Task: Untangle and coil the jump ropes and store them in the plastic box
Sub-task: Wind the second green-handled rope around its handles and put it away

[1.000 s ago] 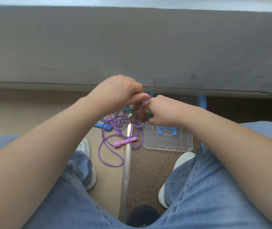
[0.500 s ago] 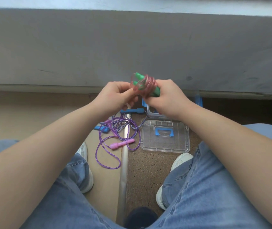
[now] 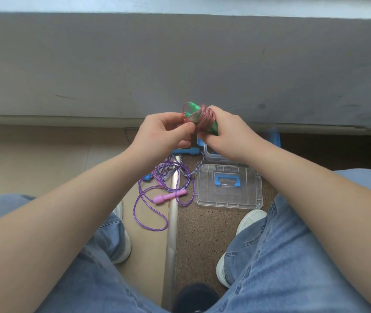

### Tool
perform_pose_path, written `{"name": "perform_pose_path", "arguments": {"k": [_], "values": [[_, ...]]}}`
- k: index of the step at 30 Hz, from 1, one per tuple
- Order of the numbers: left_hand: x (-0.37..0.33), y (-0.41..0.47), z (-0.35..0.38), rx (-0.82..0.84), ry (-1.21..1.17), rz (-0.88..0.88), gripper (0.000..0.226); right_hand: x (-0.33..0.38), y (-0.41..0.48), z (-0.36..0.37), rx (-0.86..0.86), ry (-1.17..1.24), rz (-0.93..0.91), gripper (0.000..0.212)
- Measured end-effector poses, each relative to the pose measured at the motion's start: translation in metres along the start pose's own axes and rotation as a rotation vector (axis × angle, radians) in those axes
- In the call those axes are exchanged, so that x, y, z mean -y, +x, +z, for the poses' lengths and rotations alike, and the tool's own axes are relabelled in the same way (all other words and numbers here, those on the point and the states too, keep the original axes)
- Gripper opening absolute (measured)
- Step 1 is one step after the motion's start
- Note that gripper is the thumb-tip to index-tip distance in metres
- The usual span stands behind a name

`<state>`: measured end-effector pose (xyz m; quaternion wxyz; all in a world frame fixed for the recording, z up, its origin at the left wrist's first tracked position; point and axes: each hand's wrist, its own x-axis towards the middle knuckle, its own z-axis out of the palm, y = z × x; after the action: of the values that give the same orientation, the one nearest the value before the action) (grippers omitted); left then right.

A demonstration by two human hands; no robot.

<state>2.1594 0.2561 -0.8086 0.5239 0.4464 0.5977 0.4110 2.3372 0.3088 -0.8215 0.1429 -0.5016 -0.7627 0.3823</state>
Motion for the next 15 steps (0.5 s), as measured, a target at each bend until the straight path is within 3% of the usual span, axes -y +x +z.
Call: {"name": "perform_pose_path", "arguments": {"k": [3, 7, 12, 15], "values": [[-0.001, 0.002, -0.003, -0.03, 0.029, 0.022, 0.016, 0.004, -0.001, 0.0, 0.059, 0.023, -0.013, 0.048], [-0.003, 0.004, -0.004, -0.028, 0.068, 0.04, 0.018, 0.007, 0.0, -0.003, -0.086, 0.139, -0.042, 0.062], [-0.006, 0.004, -0.008, 0.041, -0.056, 0.056, 0.025, 0.009, -0.001, -0.004, -0.007, 0.459, -0.099, 0.026], [-0.007, 0.004, -0.006, 0.075, -0.164, 0.093, 0.025, 0.014, 0.0, -0.006, 0.029, 0.682, -0.091, 0.019]]}}
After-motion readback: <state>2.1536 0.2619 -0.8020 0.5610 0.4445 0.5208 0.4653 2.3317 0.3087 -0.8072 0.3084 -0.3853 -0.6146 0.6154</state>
